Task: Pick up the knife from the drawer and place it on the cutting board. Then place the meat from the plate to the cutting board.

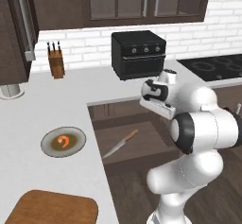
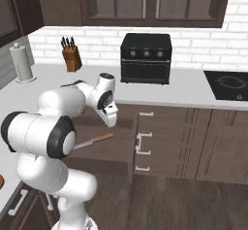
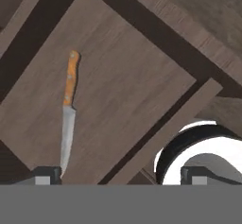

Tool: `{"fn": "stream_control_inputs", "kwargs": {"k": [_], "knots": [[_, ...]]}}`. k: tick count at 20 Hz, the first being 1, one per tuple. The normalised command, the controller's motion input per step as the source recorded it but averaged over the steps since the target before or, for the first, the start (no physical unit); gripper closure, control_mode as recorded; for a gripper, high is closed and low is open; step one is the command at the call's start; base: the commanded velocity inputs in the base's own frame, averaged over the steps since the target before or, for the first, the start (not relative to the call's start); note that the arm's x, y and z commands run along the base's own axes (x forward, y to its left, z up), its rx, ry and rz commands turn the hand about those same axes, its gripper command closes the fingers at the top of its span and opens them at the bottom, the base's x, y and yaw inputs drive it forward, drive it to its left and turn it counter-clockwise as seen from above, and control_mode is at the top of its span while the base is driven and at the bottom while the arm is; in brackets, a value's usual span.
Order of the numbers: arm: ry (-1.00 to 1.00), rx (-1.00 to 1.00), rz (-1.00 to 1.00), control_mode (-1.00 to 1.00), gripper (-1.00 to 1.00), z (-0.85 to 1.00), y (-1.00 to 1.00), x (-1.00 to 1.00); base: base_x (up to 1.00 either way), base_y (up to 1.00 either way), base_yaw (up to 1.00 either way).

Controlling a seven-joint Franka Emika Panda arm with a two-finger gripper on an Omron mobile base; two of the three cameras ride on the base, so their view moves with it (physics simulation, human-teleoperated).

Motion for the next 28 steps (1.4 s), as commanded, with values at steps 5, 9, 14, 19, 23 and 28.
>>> {"fn": "stream_control_inputs", "kwargs": {"k": [5, 9, 14, 19, 23, 28], "knots": [[0.16, 0.03, 0.00, -1.00, -1.00, -0.48, 0.54, 0.61, 0.00, 0.00, 0.00], [0.11, 0.00, 0.00, -1.00, -1.00, -0.31, 0.06, 0.24, 0.00, 0.00, 0.00], [0.07, 0.00, 0.00, -1.00, -1.00, -0.86, 0.00, 0.45, 0.00, 0.00, 0.00], [0.02, 0.00, 0.00, -1.00, -1.00, -0.51, 0.04, 0.44, 0.00, 0.00, 0.00], [0.00, -0.04, 0.00, -1.00, -1.00, -0.45, 0.16, 0.38, 0.00, 0.00, 0.00], [0.01, -0.12, 0.00, -1.00, -1.00, -0.67, 0.16, 0.27, 0.00, 0.00, 0.00]]}}
